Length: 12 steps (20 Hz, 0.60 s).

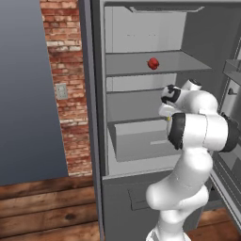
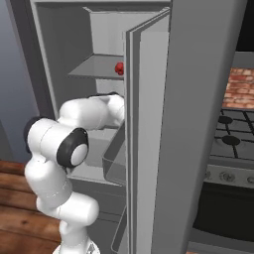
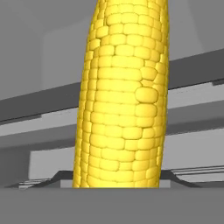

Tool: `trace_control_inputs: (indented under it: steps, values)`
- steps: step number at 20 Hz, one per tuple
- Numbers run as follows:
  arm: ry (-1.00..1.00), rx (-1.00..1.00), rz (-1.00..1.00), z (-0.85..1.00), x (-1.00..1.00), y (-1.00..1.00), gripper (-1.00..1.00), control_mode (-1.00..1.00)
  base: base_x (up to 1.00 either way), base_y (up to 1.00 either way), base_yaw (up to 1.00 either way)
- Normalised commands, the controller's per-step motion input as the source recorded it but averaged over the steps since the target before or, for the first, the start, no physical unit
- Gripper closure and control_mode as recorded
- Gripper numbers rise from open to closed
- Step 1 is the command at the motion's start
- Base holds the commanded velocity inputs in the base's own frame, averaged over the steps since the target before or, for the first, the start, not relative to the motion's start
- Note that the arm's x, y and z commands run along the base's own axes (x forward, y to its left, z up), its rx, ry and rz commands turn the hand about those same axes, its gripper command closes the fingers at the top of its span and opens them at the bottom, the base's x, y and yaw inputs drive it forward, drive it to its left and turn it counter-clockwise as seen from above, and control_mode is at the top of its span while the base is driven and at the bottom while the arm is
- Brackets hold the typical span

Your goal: Place the cold items (bell pepper and corn) from the fridge in one tupperware on the dining counter. Place the warm items (kebab skewer and hot dog) in the stove area in another tupperware.

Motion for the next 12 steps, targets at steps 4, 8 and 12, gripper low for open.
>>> trace_control_inputs:
  steps: [4, 8, 12]
  values:
    - [0.0, 0.0, -0.02, 0.58, -0.41, 0.34, 1.0, -1.0, 0.0, 0.0, 0.0]
    - [0.0, 0.0, 0.0, 0.54, -0.44, 0.38, 1.0, -1.0, 0.0, 0.0, 0.0]
    - [0.0, 0.01, -0.11, 0.49, -0.61, 0.29, 1.0, -1.0, 0.0, 0.0, 0.0]
